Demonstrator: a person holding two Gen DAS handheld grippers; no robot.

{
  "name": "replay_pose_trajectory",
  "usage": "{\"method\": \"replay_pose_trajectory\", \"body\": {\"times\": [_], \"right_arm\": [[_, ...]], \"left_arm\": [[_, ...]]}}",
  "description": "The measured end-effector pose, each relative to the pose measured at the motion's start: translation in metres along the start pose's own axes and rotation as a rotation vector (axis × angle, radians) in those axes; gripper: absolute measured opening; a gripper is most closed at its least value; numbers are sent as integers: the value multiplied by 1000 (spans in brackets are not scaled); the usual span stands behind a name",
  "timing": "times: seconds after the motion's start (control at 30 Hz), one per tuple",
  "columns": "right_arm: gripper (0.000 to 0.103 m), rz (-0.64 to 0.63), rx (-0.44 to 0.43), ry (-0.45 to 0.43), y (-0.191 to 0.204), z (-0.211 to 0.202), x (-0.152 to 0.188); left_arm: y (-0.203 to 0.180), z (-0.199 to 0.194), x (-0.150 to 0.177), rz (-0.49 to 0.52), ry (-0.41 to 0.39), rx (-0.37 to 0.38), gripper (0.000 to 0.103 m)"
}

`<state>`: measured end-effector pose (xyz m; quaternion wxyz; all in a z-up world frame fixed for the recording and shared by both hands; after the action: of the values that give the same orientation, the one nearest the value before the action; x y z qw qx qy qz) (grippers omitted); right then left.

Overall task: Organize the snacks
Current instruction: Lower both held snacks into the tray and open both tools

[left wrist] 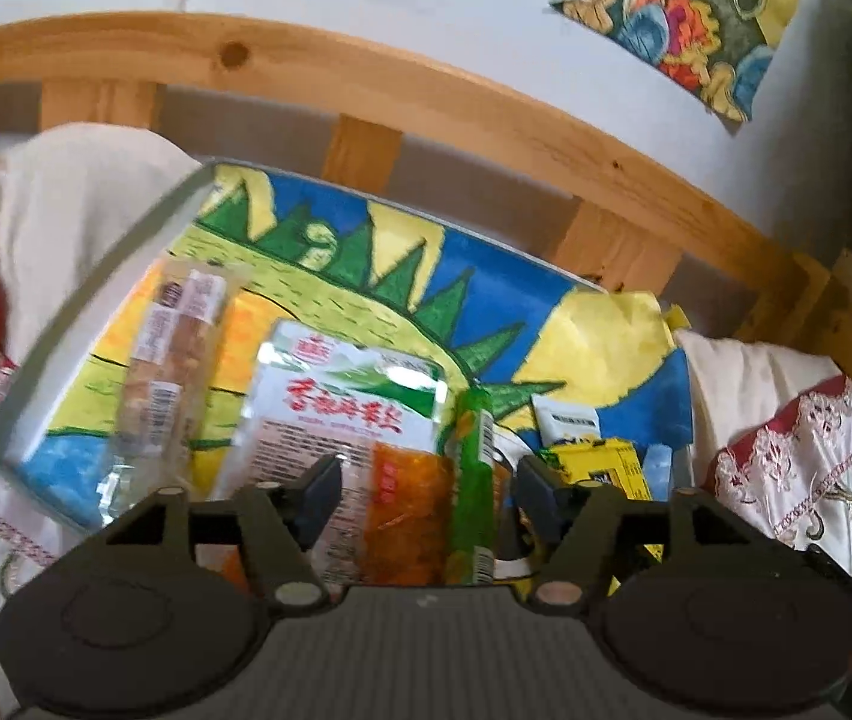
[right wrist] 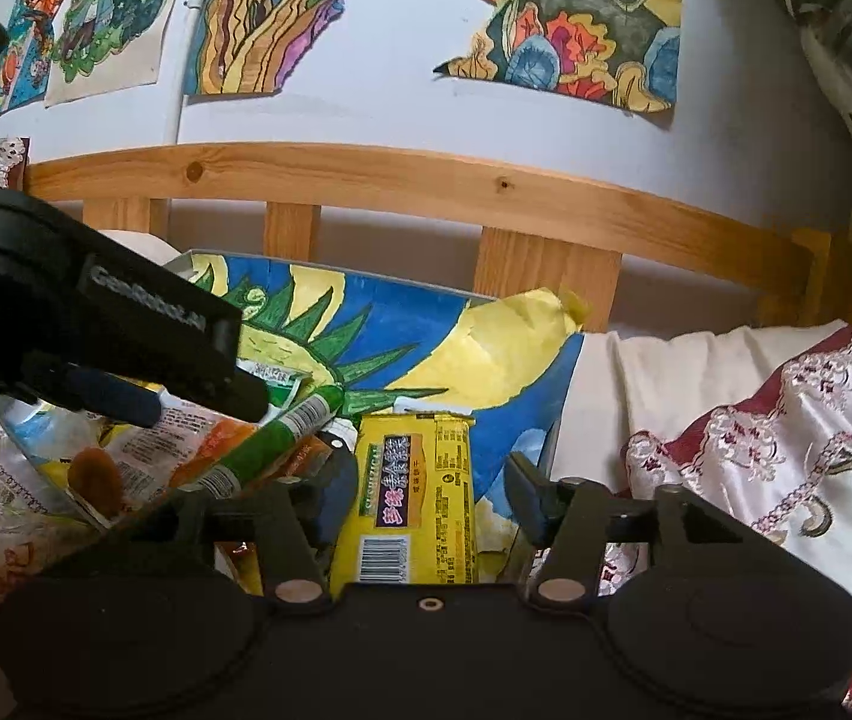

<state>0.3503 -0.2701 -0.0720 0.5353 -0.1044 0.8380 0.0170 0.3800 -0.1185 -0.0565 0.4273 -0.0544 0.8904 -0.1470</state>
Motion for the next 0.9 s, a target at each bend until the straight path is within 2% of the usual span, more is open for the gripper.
{"method": "replay_pose_trajectory", "body": {"times": [0.07, 0.3, 0.6, 0.73, 0.9], "right_arm": [[64, -6, 2, -9, 2, -4, -2], [79, -31, -5, -47, 8, -25, -13], [98, -42, -15, -111, 19, -65, -27], [102, -29, -26, -130, 24, -84, -32], [102, -18, -37, -151, 31, -106, -35]], "left_arm": [[5, -9, -3, 0, -19, -8, 76], [25, -48, -6, -14, -87, -51, 102], [46, -99, -5, 13, -149, -106, 102], [52, -120, -1, 29, -171, -126, 102], [67, -147, 12, 5, -169, -145, 102]]}}
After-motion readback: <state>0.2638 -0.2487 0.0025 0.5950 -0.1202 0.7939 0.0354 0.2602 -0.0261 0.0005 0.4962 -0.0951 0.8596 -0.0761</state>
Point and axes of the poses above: each gripper's, at about its wrist camera, not at the fingertips, and z roughly the way its jaws point, y to its left, x to its underside, the point moved 9 cm from there along z, roughly the way its jaws point, and after that the axes turned 1 degree about z, right-handed, at the moved point
